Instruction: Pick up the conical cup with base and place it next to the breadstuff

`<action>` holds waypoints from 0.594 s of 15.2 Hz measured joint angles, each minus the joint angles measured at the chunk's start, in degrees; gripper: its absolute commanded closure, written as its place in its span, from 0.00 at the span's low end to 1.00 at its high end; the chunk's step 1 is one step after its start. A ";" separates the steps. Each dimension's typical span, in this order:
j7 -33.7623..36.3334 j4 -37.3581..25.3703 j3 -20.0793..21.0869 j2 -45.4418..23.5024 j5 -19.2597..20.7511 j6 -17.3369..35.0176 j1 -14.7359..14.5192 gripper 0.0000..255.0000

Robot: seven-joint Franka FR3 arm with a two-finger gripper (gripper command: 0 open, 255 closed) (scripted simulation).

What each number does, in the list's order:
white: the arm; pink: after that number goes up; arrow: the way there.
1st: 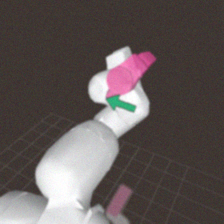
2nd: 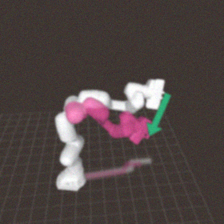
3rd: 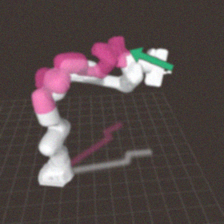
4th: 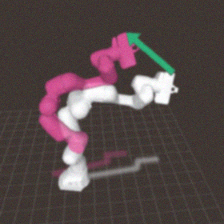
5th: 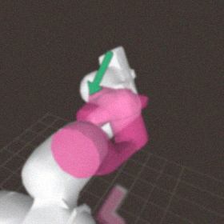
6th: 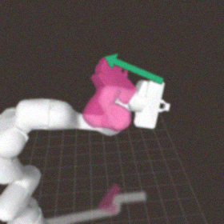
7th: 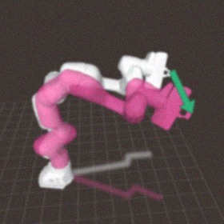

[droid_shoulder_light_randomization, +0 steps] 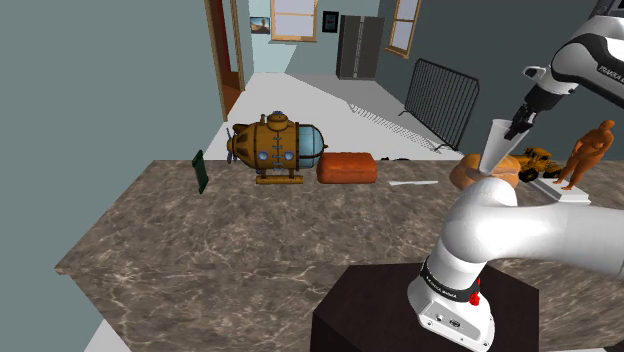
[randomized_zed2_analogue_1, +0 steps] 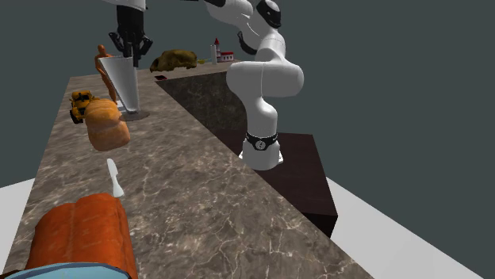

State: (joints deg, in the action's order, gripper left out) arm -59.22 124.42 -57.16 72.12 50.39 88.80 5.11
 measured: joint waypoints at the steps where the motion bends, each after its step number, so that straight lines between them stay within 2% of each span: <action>1: -0.02 0.48 -0.38 0.29 0.39 0.43 0.15 1.00; 9: 0.26 5.28 -3.88 2.58 3.78 3.89 1.85 1.00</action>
State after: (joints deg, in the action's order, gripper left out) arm -58.96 129.70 -61.04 74.70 54.17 92.70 6.96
